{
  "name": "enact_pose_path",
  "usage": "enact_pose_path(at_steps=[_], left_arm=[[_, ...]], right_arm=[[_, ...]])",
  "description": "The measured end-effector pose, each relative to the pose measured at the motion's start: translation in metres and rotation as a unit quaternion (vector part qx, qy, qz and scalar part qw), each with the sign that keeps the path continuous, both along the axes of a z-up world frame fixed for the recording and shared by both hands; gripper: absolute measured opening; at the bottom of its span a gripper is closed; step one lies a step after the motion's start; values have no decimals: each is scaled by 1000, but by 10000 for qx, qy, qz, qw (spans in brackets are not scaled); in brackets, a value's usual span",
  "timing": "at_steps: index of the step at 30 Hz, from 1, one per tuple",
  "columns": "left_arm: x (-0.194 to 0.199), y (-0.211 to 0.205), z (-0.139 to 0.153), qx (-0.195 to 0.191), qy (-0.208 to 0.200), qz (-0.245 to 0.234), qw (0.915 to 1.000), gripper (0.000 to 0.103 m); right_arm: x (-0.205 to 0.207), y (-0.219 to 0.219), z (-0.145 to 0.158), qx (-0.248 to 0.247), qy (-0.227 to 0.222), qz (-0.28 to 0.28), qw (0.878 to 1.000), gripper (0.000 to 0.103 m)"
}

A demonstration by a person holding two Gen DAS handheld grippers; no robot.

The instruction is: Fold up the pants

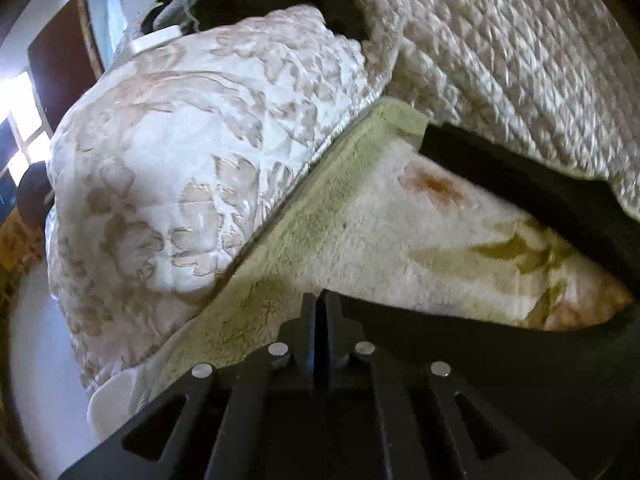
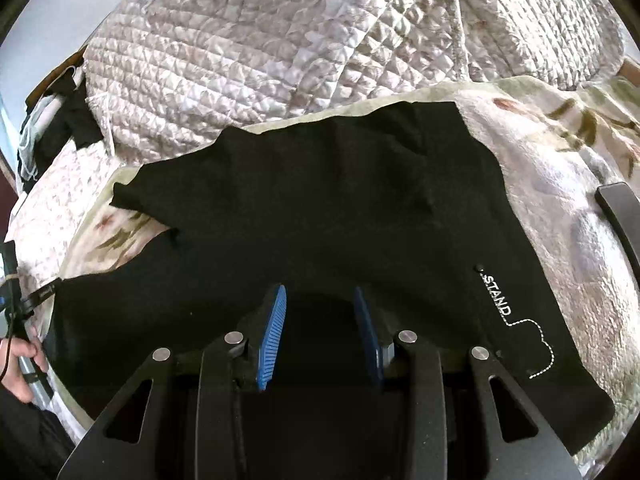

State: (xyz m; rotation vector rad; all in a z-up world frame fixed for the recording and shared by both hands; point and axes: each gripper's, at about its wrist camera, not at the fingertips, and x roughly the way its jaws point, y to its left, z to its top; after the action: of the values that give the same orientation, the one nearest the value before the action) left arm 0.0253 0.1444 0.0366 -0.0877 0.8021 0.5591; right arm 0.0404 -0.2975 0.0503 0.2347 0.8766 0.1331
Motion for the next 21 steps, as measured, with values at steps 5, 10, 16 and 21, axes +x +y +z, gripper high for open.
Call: enact_pose_path(at_steps=[5, 10, 16, 21], left_arm=[[-19, -1, 23, -107, -660, 43, 9978, 42], [-26, -22, 25, -638, -786, -669, 9926, 45], [-10, -67, -4, -1010, -33, -1655, 9810, 45], [-4, -87, -13, -701, 243, -1779, 9813, 45]], right_arm=[[-2, -2, 2, 20, -93, -14, 10000, 36], [-4, 1, 3, -34, -156, 18, 9999, 36], [-1, -10, -2, -336, 29, -405, 9986, 36], [3, -25, -11, -189, 336, -620, 9973, 36]])
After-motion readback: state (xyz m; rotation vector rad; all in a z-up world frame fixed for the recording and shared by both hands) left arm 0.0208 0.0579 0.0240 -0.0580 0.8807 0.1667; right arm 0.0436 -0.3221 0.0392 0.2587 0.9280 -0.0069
